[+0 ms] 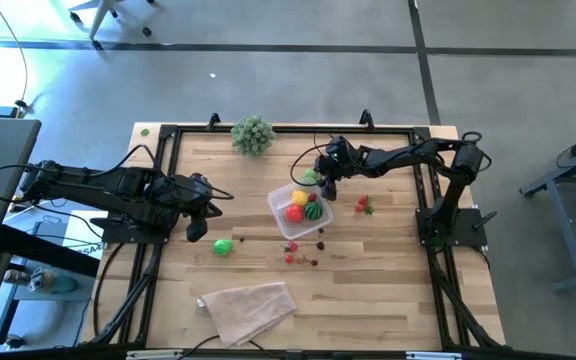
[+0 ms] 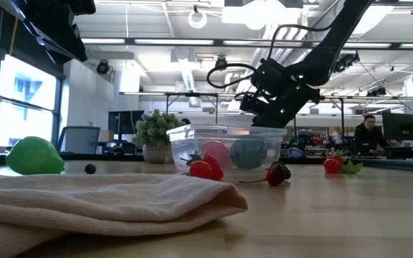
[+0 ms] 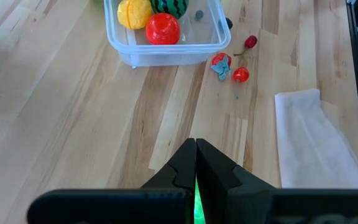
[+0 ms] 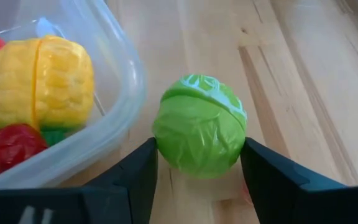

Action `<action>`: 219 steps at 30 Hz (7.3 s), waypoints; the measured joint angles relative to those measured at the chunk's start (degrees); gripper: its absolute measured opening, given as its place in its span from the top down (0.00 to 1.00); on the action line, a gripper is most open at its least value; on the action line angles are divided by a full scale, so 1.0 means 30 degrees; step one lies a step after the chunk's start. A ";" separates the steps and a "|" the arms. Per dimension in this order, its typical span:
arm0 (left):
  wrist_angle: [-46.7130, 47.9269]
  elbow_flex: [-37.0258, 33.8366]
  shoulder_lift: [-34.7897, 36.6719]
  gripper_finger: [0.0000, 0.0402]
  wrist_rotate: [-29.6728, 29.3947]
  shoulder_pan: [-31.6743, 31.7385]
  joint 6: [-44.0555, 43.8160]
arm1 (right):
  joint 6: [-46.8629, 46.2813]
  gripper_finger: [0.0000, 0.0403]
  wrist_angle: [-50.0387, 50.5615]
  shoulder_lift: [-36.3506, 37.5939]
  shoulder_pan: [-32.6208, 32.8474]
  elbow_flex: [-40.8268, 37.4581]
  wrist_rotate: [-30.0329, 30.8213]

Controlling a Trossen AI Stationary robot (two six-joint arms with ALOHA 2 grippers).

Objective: Pick and placing Produce into tupperware
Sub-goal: Put the green cabbage into the transparent bin, then put the pink peach into the transparent bin

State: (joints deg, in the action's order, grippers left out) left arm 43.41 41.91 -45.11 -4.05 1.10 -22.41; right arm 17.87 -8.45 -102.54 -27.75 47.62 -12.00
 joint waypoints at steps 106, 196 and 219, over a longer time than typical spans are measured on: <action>0.0002 0.0000 0.0004 1.00 0.0000 0.0002 0.0006 | -0.2442 0.42 0.2196 0.3496 0.3891 0.0000 0.1197; -0.0004 0.0000 0.0004 1.00 0.0000 -0.0001 0.0000 | 0.1064 0.50 0.1007 -0.0124 -0.2106 0.0146 -0.0683; -0.0004 0.0000 -0.0003 1.00 0.0000 -0.0004 0.0007 | 0.0131 0.68 0.1112 -0.0124 -0.2106 0.0138 -0.0690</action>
State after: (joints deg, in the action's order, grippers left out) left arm 43.40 41.91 -45.12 -4.05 1.08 -22.39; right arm 18.26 -5.11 -102.91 -34.06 48.03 -14.06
